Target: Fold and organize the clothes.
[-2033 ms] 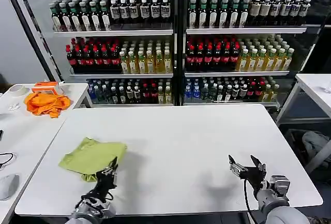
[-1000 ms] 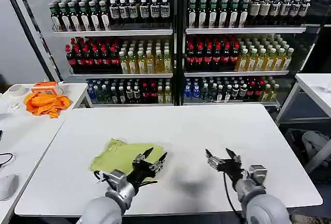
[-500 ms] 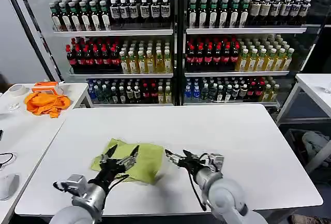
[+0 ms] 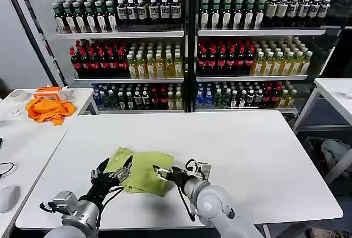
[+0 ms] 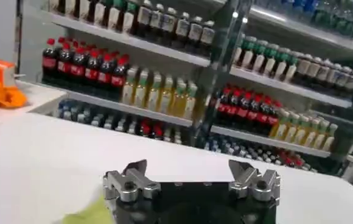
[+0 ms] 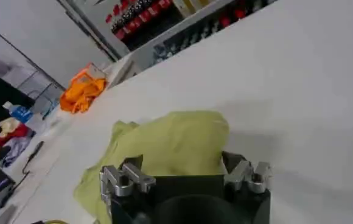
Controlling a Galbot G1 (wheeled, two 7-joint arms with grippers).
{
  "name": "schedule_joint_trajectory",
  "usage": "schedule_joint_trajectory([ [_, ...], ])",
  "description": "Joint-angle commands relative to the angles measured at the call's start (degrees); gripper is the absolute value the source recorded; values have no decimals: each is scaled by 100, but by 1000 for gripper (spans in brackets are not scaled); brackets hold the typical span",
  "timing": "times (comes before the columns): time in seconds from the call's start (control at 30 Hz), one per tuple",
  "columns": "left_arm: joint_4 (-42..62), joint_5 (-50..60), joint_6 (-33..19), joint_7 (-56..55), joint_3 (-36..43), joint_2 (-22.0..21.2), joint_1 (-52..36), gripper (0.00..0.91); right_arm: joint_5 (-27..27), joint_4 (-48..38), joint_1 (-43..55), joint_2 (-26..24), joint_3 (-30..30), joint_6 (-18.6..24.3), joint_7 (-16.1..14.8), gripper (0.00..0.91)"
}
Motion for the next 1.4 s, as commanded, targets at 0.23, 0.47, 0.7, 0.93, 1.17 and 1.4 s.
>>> schedule_joint_trajectory([
  [0.23,47,-107,24,-14,-154,-40,76,907,71,-311,42,240,-172,262,76,0],
  [0.47,50,-112,30,-10,-152,-25,77,907,39,-395,85,192,-127,306,11,0],
  [0.7,64,-115,116,-6,-129,-66,25,907,-52,-364,157,3,-34,330,-232,0],
  [0.93,133,-107,134,11,-51,-187,-39,907,-102,-236,113,-421,174,351,-475,0],
  [1.17,149,-106,192,73,-16,-217,-39,907,-199,-11,-55,-1290,772,309,-864,0],
  [1.4,146,-103,219,132,48,-189,-64,907,-309,-141,-89,-2260,1365,-20,-1321,0],
])
